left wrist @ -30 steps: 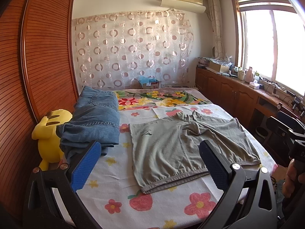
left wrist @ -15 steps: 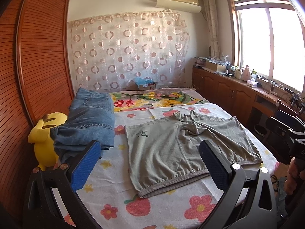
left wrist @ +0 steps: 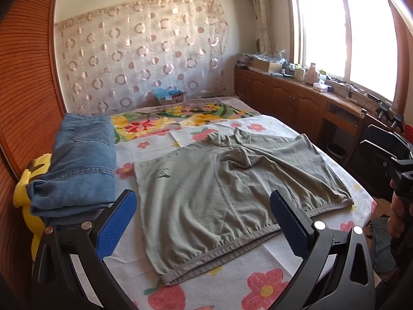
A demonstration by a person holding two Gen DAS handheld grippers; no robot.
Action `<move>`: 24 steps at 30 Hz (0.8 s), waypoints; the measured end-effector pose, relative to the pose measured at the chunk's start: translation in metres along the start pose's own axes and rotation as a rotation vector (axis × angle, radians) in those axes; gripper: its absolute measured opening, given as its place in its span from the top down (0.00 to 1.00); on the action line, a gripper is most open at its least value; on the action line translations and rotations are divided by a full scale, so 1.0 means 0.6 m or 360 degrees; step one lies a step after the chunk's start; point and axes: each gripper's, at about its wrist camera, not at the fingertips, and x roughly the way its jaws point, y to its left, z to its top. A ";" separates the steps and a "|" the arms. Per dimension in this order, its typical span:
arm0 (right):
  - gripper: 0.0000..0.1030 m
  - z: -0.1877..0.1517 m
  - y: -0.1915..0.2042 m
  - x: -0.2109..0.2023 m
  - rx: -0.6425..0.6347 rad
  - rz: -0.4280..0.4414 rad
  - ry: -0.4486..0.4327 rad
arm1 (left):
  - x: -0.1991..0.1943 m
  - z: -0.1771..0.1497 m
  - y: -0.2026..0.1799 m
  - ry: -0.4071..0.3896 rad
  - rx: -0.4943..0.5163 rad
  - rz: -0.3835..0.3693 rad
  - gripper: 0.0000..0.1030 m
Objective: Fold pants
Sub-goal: 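Reach the right gripper to the pants edge and close on it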
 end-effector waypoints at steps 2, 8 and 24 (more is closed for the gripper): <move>0.01 0.000 -0.013 0.007 0.0006 0.0009 0.0031 | 0.013 -0.002 -0.005 0.0013 0.0006 -0.0030 0.00; 0.05 0.012 -0.054 0.017 -0.0008 -0.0011 0.0073 | 0.049 -0.002 -0.011 0.0076 -0.0006 -0.0137 0.00; 0.52 0.059 -0.160 0.137 0.0089 -0.0016 0.0452 | 0.098 0.004 -0.015 0.0150 -0.0033 -0.0226 0.00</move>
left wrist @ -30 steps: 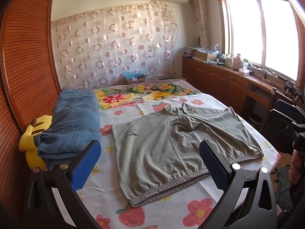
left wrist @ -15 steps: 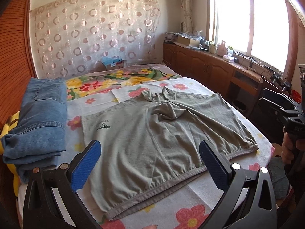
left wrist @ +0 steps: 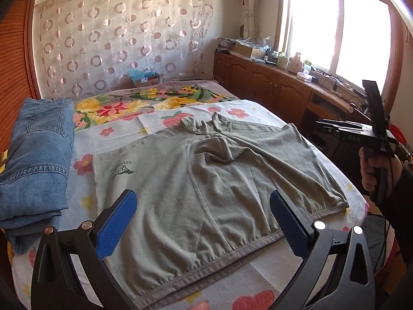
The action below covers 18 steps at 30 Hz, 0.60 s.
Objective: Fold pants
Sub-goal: 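Reach the right gripper to the pants edge and close on it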
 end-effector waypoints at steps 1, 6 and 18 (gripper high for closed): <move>0.52 0.006 -0.004 0.006 0.0008 0.0002 0.0032 | 0.003 -0.001 0.002 0.0006 -0.0004 0.0001 0.00; 0.52 0.036 -0.014 0.036 0.0025 -0.0045 0.0141 | 0.017 -0.007 0.015 0.0035 -0.0033 0.0022 0.00; 0.72 0.069 -0.018 0.054 0.0089 -0.0079 0.0275 | 0.025 -0.025 0.028 0.0064 -0.0071 0.0021 0.00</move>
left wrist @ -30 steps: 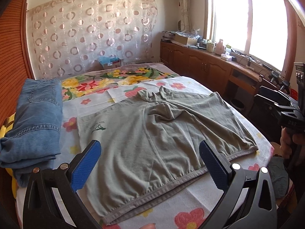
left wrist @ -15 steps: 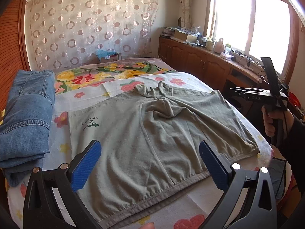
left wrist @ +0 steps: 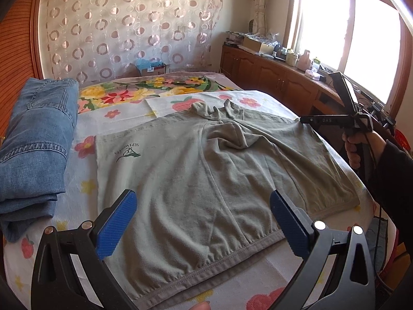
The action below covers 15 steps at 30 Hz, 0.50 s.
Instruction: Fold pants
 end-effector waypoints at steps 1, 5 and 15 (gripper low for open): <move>0.77 -0.001 0.000 -0.005 0.0000 0.0015 -0.0001 | 0.001 -0.001 0.001 0.0005 -0.0004 -0.0001 0.00; 0.98 -0.009 -0.004 -0.037 -0.0004 -0.0031 -0.0047 | 0.004 -0.006 0.002 0.0017 -0.0006 -0.0001 0.00; 0.98 -0.028 0.005 -0.055 -0.0016 -0.0199 -0.0088 | 0.004 -0.011 0.008 0.0027 -0.0021 -0.0004 0.00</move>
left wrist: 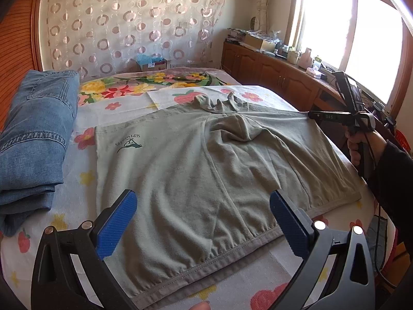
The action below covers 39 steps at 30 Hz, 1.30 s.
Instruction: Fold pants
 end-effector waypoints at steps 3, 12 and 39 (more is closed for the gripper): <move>0.98 0.010 0.001 0.001 -0.0007 -0.0044 -0.0019 | -0.004 -0.002 0.004 -0.0004 -0.0012 -0.0006 0.00; 0.93 0.026 0.006 0.013 0.0023 0.0039 -0.0005 | -0.017 -0.005 0.017 -0.0014 -0.0021 0.0013 0.00; 0.60 -0.198 0.087 -0.169 -0.0215 0.0452 -0.0184 | -0.064 -0.107 0.105 0.0082 -0.0212 0.0072 0.21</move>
